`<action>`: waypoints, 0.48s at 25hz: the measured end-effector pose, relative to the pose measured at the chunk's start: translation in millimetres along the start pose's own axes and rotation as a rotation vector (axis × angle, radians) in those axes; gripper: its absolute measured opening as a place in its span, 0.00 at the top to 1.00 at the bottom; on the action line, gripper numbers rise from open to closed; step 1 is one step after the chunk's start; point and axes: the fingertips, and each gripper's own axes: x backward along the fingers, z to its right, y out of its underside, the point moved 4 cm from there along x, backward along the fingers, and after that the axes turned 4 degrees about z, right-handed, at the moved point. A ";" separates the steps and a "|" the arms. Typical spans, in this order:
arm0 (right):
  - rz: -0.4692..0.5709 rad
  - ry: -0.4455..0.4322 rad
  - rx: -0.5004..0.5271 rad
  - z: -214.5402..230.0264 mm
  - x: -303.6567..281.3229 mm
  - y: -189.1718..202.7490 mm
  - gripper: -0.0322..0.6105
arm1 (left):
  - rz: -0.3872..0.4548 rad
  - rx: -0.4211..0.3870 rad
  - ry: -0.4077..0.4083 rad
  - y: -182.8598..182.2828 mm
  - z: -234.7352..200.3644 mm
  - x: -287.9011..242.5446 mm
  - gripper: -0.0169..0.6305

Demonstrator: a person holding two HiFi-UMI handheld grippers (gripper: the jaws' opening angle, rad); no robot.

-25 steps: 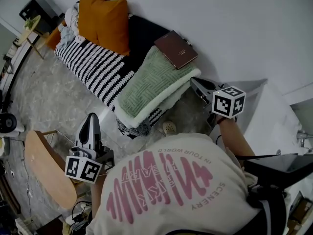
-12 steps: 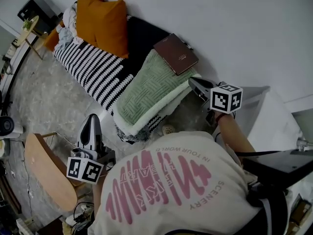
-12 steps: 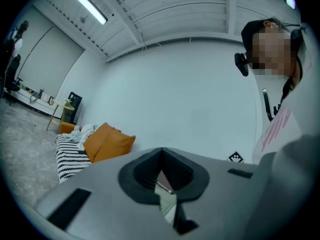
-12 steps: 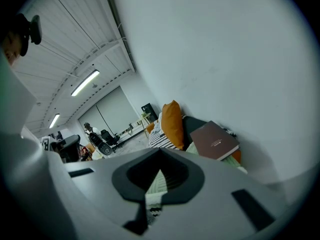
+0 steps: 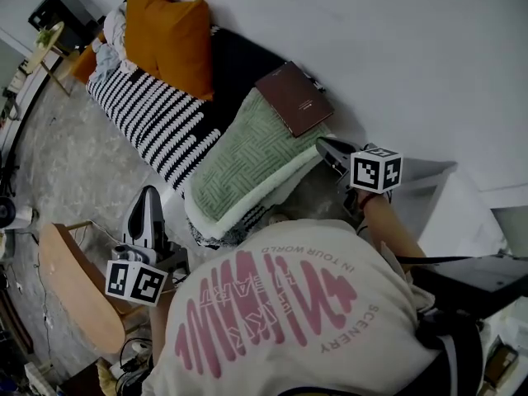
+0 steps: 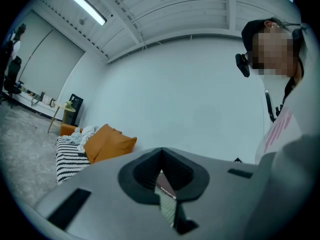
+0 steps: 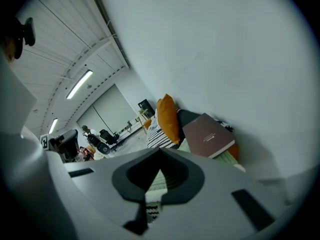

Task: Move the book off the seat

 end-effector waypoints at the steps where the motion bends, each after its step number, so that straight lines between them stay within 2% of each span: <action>1: -0.003 0.003 -0.009 4.9 -2.1 1.6 0.93 | -0.002 -0.003 0.000 0.9 0.6 -3.4 0.96; 12: -0.046 0.017 -0.092 42.1 -28.0 20.7 0.93 | -0.081 -0.016 -0.015 14.5 3.8 -24.3 0.96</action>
